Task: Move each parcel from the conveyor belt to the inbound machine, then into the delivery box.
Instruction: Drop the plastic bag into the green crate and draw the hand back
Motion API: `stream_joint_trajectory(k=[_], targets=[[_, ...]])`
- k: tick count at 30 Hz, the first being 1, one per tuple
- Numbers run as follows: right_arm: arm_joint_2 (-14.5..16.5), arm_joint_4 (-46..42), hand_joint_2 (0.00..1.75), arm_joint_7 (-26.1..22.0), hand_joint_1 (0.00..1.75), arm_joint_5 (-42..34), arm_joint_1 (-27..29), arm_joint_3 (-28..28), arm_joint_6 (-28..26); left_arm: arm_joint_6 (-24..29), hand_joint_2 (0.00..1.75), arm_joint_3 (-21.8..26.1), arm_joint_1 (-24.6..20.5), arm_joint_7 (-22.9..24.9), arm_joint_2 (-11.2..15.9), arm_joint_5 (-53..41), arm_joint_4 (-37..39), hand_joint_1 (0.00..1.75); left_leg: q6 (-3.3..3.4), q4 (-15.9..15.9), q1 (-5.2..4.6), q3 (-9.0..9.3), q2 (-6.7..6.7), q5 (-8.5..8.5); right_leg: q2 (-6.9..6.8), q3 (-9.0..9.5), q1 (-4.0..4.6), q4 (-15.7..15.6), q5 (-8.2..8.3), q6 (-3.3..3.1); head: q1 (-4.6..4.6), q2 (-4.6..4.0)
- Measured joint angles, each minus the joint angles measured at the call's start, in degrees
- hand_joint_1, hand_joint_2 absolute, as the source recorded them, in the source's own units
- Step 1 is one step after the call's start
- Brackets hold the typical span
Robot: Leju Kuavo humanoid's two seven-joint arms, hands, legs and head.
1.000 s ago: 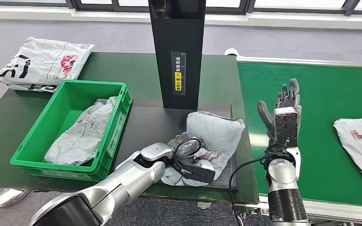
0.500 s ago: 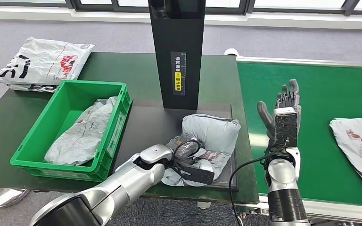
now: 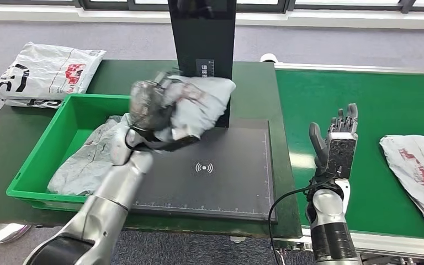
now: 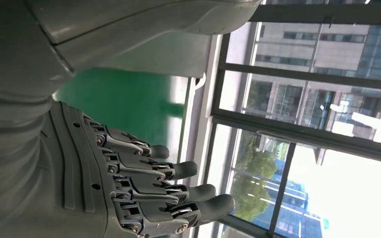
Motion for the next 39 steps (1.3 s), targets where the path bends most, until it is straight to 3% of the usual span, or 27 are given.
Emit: stream_joint_trajectory(k=[2,5,9,14,18,20,23,25,27,30,37,39], targets=[[-0.19,0.42,1.75,0.01,0.0,-0.36,0.33,0.0,-0.09,0.04,1.75,8.87,0.59,-1.71,0.44,-2.79,-3.02,1.75,-0.08,-0.04,-0.01,0.09,0.29,-0.06,0.29,-0.07,0.02,0.0,0.01,-0.04,-0.02,0.0],[-0.49,0.56,1.75,0.33,0.0,-0.56,0.92,0.0,-0.47,0.09,1.75,17.48,1.51,-3.28,0.64,-2.89,-5.43,1.75,-0.13,-0.04,0.02,0.0,0.15,-0.02,0.13,-0.13,0.17,0.0,0.0,-0.12,-0.04,0.0],[-0.51,0.54,1.75,0.64,0.0,-0.52,1.25,0.0,-0.76,0.13,1.75,22.87,2.54,-3.52,0.21,-5.86,-8.0,1.75,-0.17,-0.04,0.05,-0.13,-0.15,0.07,-0.18,-0.12,0.21,0.0,-0.02,-0.15,-0.03,0.0],[-0.53,0.54,1.75,0.67,0.0,-0.5,1.57,0.0,-0.82,0.13,1.75,25.84,2.82,-3.57,-0.14,-6.48,-9.74,1.75,-0.16,-0.03,0.05,-0.16,-0.16,0.06,-0.19,-0.13,0.13,-0.01,-0.02,-0.14,-0.02,0.0],[-0.54,0.44,1.75,1.11,0.0,-0.34,1.75,0.0,-0.79,0.13,1.75,26.67,3.03,-0.42,-0.33,-10.66,-10.69,1.75,-0.15,-0.03,0.04,-0.17,-0.18,0.05,-0.19,-0.13,0.11,-0.01,-0.01,-0.13,-0.02,0.0],[-0.55,0.13,1.75,1.47,0.0,-0.21,2.14,0.0,-0.68,0.13,1.75,26.58,3.35,7.46,0.01,-16.89,-11.1,1.75,-0.15,-0.03,0.02,-0.15,-0.15,0.05,-0.17,-0.14,0.11,-0.01,-0.01,-0.13,-0.03,0.0],[-0.56,-0.66,1.75,2.18,0.0,0.26,2.92,0.0,-0.37,0.0,1.75,24.73,4.15,23.25,1.87,-23.69,-10.26,1.75,-0.18,-0.03,0.0,-0.13,-0.01,0.03,-0.06,-0.25,0.12,-0.01,0.02,-0.17,-0.04,0.0],[-0.58,-1.19,1.75,2.69,0.0,0.67,3.27,-0.04,-0.23,-1.58,1.75,22.25,3.88,30.39,3.48,-24.54,-7.15,1.75,-0.2,-0.03,0.0,-0.14,-0.02,0.05,-0.09,-0.31,0.15,-0.01,0.03,-0.2,-0.04,0.0],[-0.6,-1.76,1.75,3.18,0.0,1.2,3.44,-0.26,-0.03,-6.68,1.75,19.09,2.53,34.8,5.03,-24.65,-1.13,1.75,-0.22,-0.04,0.0,-0.15,-0.21,0.1,-0.27,-0.25,0.17,0.0,0.01,-0.22,-0.04,0.0],[-0.6,-2.5,1.75,3.63,0.0,1.75,3.47,-0.57,0.36,-12.95,1.75,15.21,1.42,36.49,6.41,-24.63,6.93,1.75,-0.28,-0.05,0.04,-0.2,-0.31,0.16,-0.33,-0.22,0.21,0.01,0.02,-0.25,-0.03,0.0],[-0.6,-2.94,1.75,3.7,0.0,2.04,3.55,-0.98,0.58,-14.59,1.75,10.96,-0.57,36.73,7.62,-24.34,15.0,1.72,-0.24,-0.03,0.0,-0.21,-0.18,0.14,-0.21,-0.26,0.04,0.0,0.08,-0.23,-0.02,0.0],[-0.6,-3.02,1.75,3.74,0.0,2.51,3.55,-1.27,1.11,-18.28,1.75,10.48,-1.35,36.03,7.86,-23.43,16.72,0.85,-0.24,-0.04,-0.01,-0.21,-0.24,0.14,-0.26,-0.24,0.05,0.0,0.07,-0.23,-0.02,0.0]])
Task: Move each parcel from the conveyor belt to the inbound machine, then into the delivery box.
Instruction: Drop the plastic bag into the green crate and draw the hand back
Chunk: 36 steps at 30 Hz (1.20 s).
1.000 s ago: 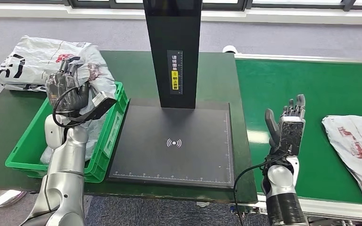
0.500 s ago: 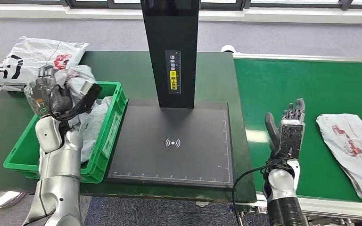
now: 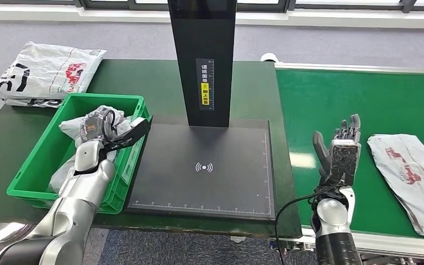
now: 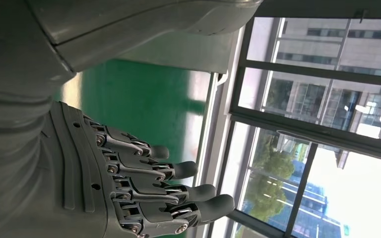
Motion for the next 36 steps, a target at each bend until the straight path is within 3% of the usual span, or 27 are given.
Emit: stream_joint_trajectory(k=[2,6,13,25,27,31,36], targets=[[-0.01,-0.2,1.75,0.09,0.0,0.68,0.0,-0.45,0.84,-4.52,1.75,-0.36,-0.72,-0.55,0.17,1.51,1.78,0.0,0.0,0.0,0.0,0.0,-0.05,0.01,-0.05,0.03,0.01,0.0,0.0,0.0,0.0,0.0],[-0.02,-0.37,1.75,0.49,0.0,1.7,0.0,-0.88,2.17,-6.09,0.0,-0.98,-1.64,1.0,0.44,4.36,4.37,0.0,0.01,-0.01,0.0,0.02,-0.05,0.03,-0.06,0.06,0.02,0.01,0.0,0.0,0.0,0.0],[-0.02,-1.39,1.75,2.16,0.0,3.19,0.63,-1.68,3.92,1.81,0.0,-0.75,-2.49,0.78,1.47,13.26,6.13,0.0,0.09,0.0,0.01,0.02,-0.06,0.1,-0.08,0.06,0.01,0.01,0.02,0.0,0.0,0.0],[-0.02,-1.84,1.75,2.49,0.0,3.31,1.13,-1.7,4.19,2.72,0.0,-0.68,-3.03,-0.34,2.72,14.69,6.93,0.0,0.12,0.0,0.01,-0.06,-0.26,0.12,-0.28,0.07,-0.01,0.0,0.02,0.01,0.0,0.0],[-0.02,-1.92,1.75,2.78,0.0,3.32,1.23,-1.7,4.39,5.02,0.0,-0.02,-3.06,-5.75,2.61,20.17,6.76,0.0,0.12,0.01,0.01,-0.07,-0.25,0.12,-0.27,0.05,-0.01,0.0,0.02,0.01,0.0,0.0],[-0.02,-2.19,1.75,3.19,0.0,3.43,1.56,-1.7,5.07,8.9,0.0,3.48,-3.52,-22.68,1.67,38.72,4.43,0.0,0.12,0.01,0.01,-0.07,-0.21,0.12,-0.22,0.04,-0.01,0.0,0.03,0.02,0.0,0.0],[-0.02,-2.19,1.75,3.79,0.0,4.17,1.58,-1.7,5.7,6.25,0.0,5.72,-2.55,-32.74,-0.02,58.68,-1.95,0.0,0.09,0.01,0.0,-0.07,-0.01,0.1,-0.05,-0.04,0.03,0.0,0.05,0.0,0.0,0.0]])
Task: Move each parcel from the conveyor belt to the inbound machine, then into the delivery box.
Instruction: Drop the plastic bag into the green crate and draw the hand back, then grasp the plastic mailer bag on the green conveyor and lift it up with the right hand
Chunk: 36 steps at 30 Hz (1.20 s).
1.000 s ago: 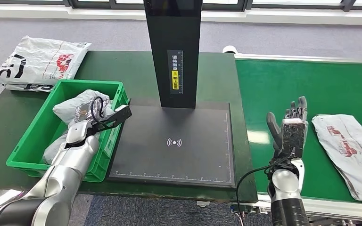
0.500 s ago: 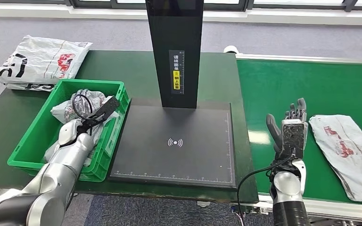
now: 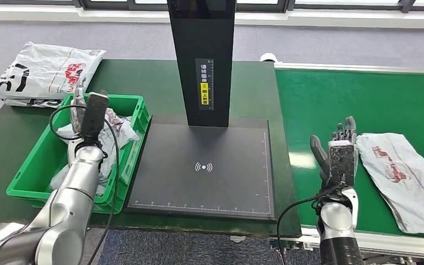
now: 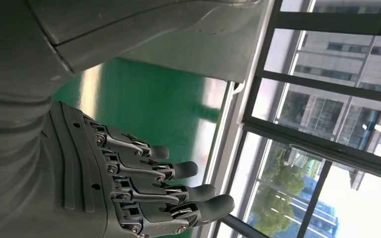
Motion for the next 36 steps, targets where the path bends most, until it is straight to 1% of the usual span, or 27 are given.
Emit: stream_joint_trajectory(k=[2,3,5,7,10,11,14,16,18,20,23,26,30,34,36], targets=[[0.0,-0.03,1.75,0.4,0.0,0.52,0.08,-0.05,-0.13,-1.13,0.0,0.04,0.73,-1.75,-0.93,9.22,-3.91,0.0,0.0,0.0,0.0,0.02,-0.01,0.0,0.0,-0.02,0.04,0.0,0.0,0.0,-0.01,0.0],[0.01,-0.16,1.75,0.82,0.0,0.94,0.29,-0.23,-0.63,-1.62,0.0,-0.18,1.03,-1.49,-1.46,11.79,-5.54,0.0,-0.01,0.0,0.0,0.02,-0.03,0.0,-0.01,-0.02,0.06,0.0,-0.01,-0.01,-0.01,0.0],[0.03,-0.98,1.75,2.08,0.0,1.82,1.43,-1.08,-2.31,-3.14,0.0,-1.71,1.5,0.76,-2.58,12.54,-7.76,0.0,0.0,0.0,0.0,0.01,-0.18,0.0,-0.17,0.01,0.08,-0.01,-0.04,-0.01,-0.01,0.0],[0.05,-2.08,1.75,2.91,0.0,2.28,3.07,-2.4,-3.19,-6.37,0.0,-4.71,1.72,3.2,-3.86,12.14,-8.58,0.0,0.0,0.0,0.01,-0.05,-0.43,0.0,-0.46,0.1,0.07,-0.01,-0.1,0.02,-0.01,0.0],[0.06,-2.76,1.75,2.98,0.0,2.57,4.46,-4.35,-2.6,-11.16,0.0,-9.77,2.27,4.47,-5.7,13.48,-8.67,0.0,0.02,0.0,0.01,-0.07,-0.46,-0.01,-0.51,0.13,-0.03,-0.01,-0.11,0.07,0.0,0.0],[0.07,-2.81,1.75,2.92,0.0,2.68,4.67,-4.84,-2.37,-11.53,0.0,-11.35,2.46,4.41,-6.19,13.78,-8.63,0.0,0.04,0.0,0.0,-0.07,-0.4,-0.01,-0.43,0.11,-0.07,-0.01,-0.09,0.09,0.0,0.0],[0.07,-2.84,1.75,2.73,0.0,3.16,4.94,-5.83,-2.24,-10.31,0.0,-15.42,2.63,4.27,-7.27,13.92,-8.54,0.0,0.08,0.01,-0.04,-0.05,-0.2,-0.05,-0.21,0.06,-0.13,-0.02,-0.05,0.14,0.0,0.0],[0.04,-2.84,1.75,2.57,0.0,3.7,5.0,-6.14,-2.77,-11.3,0.0,-17.23,2.61,4.75,-7.69,14.93,-8.47,0.0,0.11,0.02,-0.09,-0.02,-0.15,-0.07,-0.16,0.04,-0.14,-0.02,-0.05,0.14,0.0,0.0],[-0.09,-2.79,1.75,2.49,0.0,4.51,5.06,-6.44,-3.77,-15.7,0.87,-18.28,2.64,5.22,-8.06,17.3,-8.25,0.0,0.1,0.02,-0.12,-0.02,-0.16,-0.06,-0.16,0.02,-0.11,-0.02,-0.05,0.13,0.0,0.0],[-0.47,-2.45,1.75,2.47,0.0,5.56,5.11,-6.79,-4.86,-22.06,1.75,-18.86,2.91,4.89,-8.48,20.04,-7.87,0.0,0.09,0.01,-0.12,-0.03,-0.19,-0.05,-0.2,0.03,-0.08,-0.02,-0.06,0.13,0.0,0.0],[-1.62,-1.15,1.75,2.2,0.0,7.37,5.14,-7.14,-6.42,-30.46,1.75,-20.6,4.3,2.53,-9.3,23.07,-7.29,0.0,0.1,-0.01,-0.12,-0.03,-0.19,-0.06,-0.2,0.05,-0.08,-0.01,-0.06,0.13,0.0,0.0],[-3.27,0.84,1.75,2.41,0.0,10.91,5.23,-7.6,-9.32,-34.6,1.75,-23.51,6.67,0.4,-10.13,24.31,-6.92,0.0,0.17,0.0,-0.12,-0.03,-0.17,-0.11,-0.16,0.03,-0.16,-0.02,-0.08,0.15,0.0,0.0],[-5.09,3.51,1.75,4.08,0.0,16.37,5.34,-8.47,-13.41,-35.34,1.75,-26.8,9.28,-0.35,-11.04,25.05,-6.29,0.0,0.25,0.0,-0.13,-0.04,-0.17,-0.17,-0.16,0.02,-0.21,-0.03,-0.11,0.21,0.0,0.0],[-7.06,6.98,1.75,9.18,0.0,25.89,5.48,-9.61,-18.73,-34.87,1.75,-29.12,10.84,-0.82,-11.66,25.16,-5.36,0.0,0.27,0.01,-0.14,-0.04,-0.18,-0.18,-0.17,0.03,-0.22,-0.05,-0.12,0.23,0.0,0.0],[-8.41,9.44,1.75,11.85,0.0,30.53,5.54,-10.6,-20.53,-34.02,1.75,-30.3,11.69,-1.26,-11.78,24.53,-4.96,0.0,0.27,0.0,-0.14,-0.04,-0.19,-0.18,-0.18,0.04,-0.22,-0.04,-0.12,0.23,0.0,0.0]])
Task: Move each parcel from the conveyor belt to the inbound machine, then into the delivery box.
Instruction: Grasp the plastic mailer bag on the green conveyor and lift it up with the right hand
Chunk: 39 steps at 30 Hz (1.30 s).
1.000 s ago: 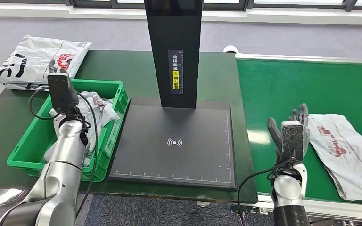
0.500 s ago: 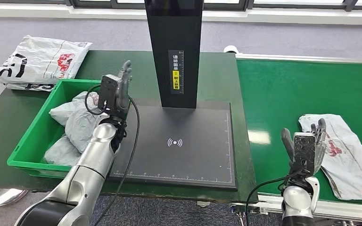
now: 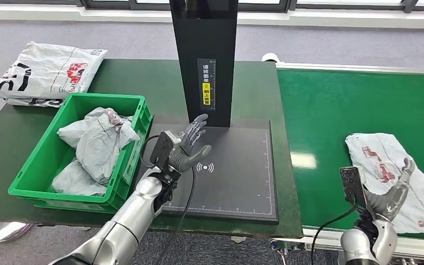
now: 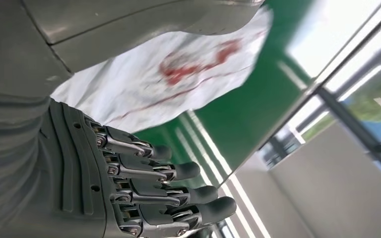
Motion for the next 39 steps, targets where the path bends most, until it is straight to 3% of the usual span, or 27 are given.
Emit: stream_joint_trajectory(k=[4,11,20,28,33,37,39], targets=[[-2.66,5.32,1.75,2.97,0.0,5.86,0.13,-2.08,-0.94,1.82,1.75,-2.0,1.49,-0.64,-0.01,-1.07,0.28,0.0,0.01,0.0,-0.02,-0.02,0.0,-0.01,0.0,0.0,-0.02,0.0,0.0,0.0,0.0,0.0],[-4.38,9.5,1.75,3.34,0.0,7.32,0.13,-3.93,-1.22,2.21,1.75,-3.46,2.06,-0.8,-0.01,-1.45,0.37,0.0,0.01,-0.01,-0.01,-0.02,0.0,-0.01,0.0,-0.01,0.0,0.0,0.0,0.0,0.0,0.0],[-7.53,18.49,1.75,12.27,0.0,15.99,-1.1,-4.35,-0.55,6.15,1.75,-4.05,3.42,-0.64,1.07,-3.04,-0.07,0.0,0.02,-0.01,-0.02,-0.03,0.0,-0.01,0.0,0.02,-0.02,0.0,0.0,0.01,0.01,0.0],[-9.38,29.15,1.75,23.53,0.0,23.02,-4.61,-4.35,12.35,7.61,1.75,-4.36,4.66,-0.72,3.16,-4.74,-1.17,0.0,0.04,-0.01,-0.01,0.02,0.06,-0.03,0.03,0.04,0.02,0.0,0.0,0.0,0.0,0.0],[-10.09,33.13,1.75,27.54,0.0,25.98,-7.52,-4.33,18.79,7.69,1.75,-4.64,5.04,-0.74,3.97,-4.89,-1.21,0.0,0.06,0.0,0.1,0.29,0.27,-0.14,0.2,0.29,0.11,-0.05,-0.05,0.04,0.0,0.0],[-10.49,35.59,1.75,28.62,1.75,27.56,-9.46,-4.09,22.82,7.69,1.75,-4.68,5.04,-0.84,4.31,-4.89,-1.14,0.0,0.16,0.02,0.14,0.68,0.3,-0.21,0.2,0.76,0.14,-0.2,-0.12,0.15,0.0,0.0],[-10.57,36.56,1.75,28.33,1.75,27.72,-10.19,-4.03,24.35,7.71,1.75,-4.68,5.04,-0.88,4.43,-4.88,-1.11,0.0,0.24,0.02,0.14,0.85,0.29,-0.23,0.18,0.97,0.14,-0.28,-0.14,0.22,0.0,0.0]])
